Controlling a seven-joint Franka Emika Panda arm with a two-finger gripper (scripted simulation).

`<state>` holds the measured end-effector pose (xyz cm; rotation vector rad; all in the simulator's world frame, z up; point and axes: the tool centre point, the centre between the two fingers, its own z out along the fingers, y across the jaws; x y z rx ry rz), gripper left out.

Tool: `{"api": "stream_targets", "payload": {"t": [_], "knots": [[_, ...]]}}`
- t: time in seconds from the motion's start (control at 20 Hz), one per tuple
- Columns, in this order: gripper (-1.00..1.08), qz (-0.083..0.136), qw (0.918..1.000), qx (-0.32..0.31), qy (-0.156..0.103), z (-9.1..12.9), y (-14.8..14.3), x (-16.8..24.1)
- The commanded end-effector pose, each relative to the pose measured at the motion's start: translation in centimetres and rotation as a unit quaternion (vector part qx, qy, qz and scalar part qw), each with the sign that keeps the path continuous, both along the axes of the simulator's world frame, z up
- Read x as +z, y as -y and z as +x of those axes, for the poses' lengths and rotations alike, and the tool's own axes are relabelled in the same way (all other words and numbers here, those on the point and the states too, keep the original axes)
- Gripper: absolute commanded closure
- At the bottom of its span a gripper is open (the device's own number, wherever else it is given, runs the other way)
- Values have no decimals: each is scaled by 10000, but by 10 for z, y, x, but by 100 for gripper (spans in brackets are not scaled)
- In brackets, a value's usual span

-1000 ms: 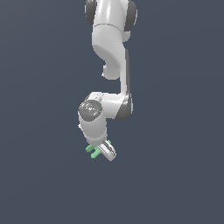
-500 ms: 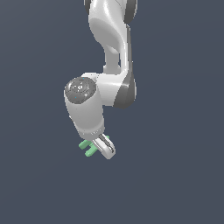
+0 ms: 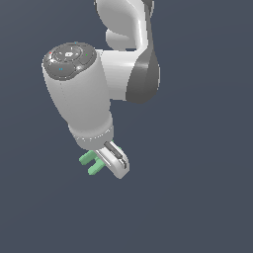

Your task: Pick up the object and move it to a goal position.

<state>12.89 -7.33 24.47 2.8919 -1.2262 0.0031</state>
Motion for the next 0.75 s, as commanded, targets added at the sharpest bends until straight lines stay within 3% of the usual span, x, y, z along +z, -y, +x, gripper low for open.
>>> {"api": "stream_targets", "payload": {"t": [0.0,0.7], "knots": [[108,0,10000,0,-9,3,1,14],[108,6,10000,3,-8,12,2,40]]}}
